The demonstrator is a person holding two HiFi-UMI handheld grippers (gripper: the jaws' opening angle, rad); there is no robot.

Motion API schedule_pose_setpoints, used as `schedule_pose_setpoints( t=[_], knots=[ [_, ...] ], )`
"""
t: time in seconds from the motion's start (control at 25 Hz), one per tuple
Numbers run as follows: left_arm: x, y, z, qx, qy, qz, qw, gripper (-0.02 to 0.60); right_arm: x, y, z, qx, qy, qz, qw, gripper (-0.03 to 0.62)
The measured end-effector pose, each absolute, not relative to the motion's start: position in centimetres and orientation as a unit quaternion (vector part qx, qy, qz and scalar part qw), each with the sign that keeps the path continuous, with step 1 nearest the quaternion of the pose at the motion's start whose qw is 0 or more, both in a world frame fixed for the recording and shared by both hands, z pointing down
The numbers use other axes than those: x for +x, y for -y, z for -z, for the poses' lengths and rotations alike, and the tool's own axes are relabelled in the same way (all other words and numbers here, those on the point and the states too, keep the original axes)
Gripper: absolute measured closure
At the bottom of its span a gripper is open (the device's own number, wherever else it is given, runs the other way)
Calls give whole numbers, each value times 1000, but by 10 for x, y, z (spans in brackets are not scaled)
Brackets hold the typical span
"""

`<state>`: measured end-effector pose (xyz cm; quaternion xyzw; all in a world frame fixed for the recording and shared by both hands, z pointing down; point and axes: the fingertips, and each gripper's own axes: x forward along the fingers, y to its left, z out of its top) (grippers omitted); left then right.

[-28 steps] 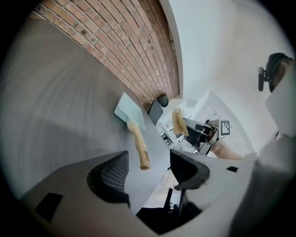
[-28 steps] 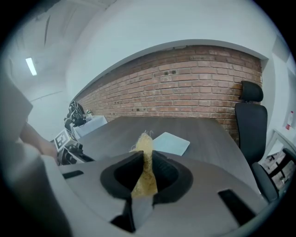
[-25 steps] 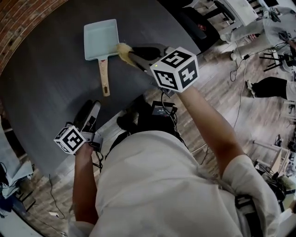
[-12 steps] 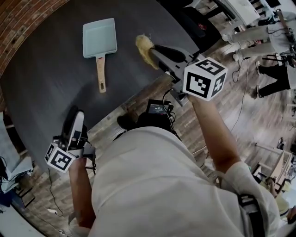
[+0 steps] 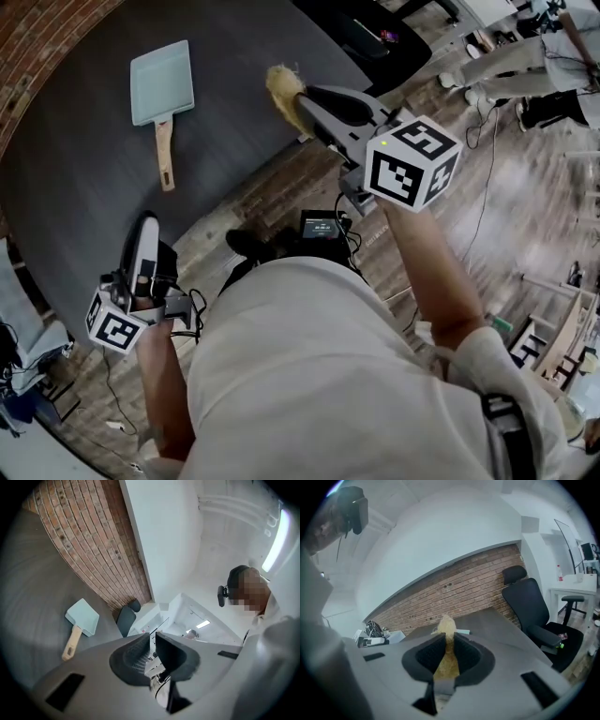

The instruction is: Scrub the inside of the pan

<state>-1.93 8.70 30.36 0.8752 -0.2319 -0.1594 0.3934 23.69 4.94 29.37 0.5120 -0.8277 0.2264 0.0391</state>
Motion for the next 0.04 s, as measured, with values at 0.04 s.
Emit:
schedule_pose_setpoints(
  t=[0.04],
  knots=[
    [-10,-91,-301,876,227,163,393,537,244,-54,-294,513,827,-229,36,531]
  ],
)
